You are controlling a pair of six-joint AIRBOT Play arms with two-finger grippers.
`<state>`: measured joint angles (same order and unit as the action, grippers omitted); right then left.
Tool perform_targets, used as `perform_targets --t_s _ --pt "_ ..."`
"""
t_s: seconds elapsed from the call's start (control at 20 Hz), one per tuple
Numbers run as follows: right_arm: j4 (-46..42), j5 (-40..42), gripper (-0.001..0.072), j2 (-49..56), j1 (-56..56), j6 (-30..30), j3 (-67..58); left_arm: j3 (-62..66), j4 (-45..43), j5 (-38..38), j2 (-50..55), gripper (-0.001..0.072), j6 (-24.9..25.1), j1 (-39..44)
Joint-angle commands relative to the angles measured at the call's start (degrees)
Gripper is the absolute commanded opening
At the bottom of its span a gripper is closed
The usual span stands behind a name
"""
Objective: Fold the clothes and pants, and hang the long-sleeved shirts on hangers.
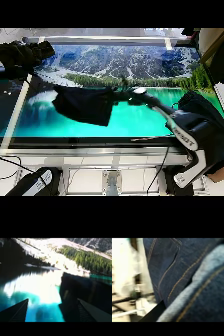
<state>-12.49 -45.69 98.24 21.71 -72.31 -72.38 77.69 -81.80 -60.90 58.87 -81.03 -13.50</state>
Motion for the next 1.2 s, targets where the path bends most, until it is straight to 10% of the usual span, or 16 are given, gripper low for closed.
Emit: perform_targets --t_s 0.0,0.2,0.3,0.35,0.85,1.15 --pt "-32.5 -11.3 0.0022 -5.6 -7.8 -17.3 -0.1 0.0 0.0 0.0 0.0 0.0702 0.0 0.0" --pt "-44.0 -13.8 0.0026 -5.6 -9.0 -20.2 2.8 0.0 4.0 0.0 0.0 0.0702 0.0 0.0" --pt "-42.7 -11.2 0.0456 -5.7 -9.3 -20.2 2.6 0.0 4.3 0.0 0.0 0.0702 0.0 0.0" --pt "-42.8 -12.0 0.0558 -5.8 -10.0 -20.2 1.6 0.0 4.3 0.0 0.0 0.0702 0.0 0.0" --pt "-43.2 -17.3 0.0558 -6.8 -17.3 -19.5 5.3 0.0 4.3 0.0 0.0 0.0702 0.0 0.0" --pt "-21.3 -14.4 0.0563 -2.1 -17.3 -3.2 8.8 0.0 4.3 0.0 0.1 0.0702 0.0 0.0"
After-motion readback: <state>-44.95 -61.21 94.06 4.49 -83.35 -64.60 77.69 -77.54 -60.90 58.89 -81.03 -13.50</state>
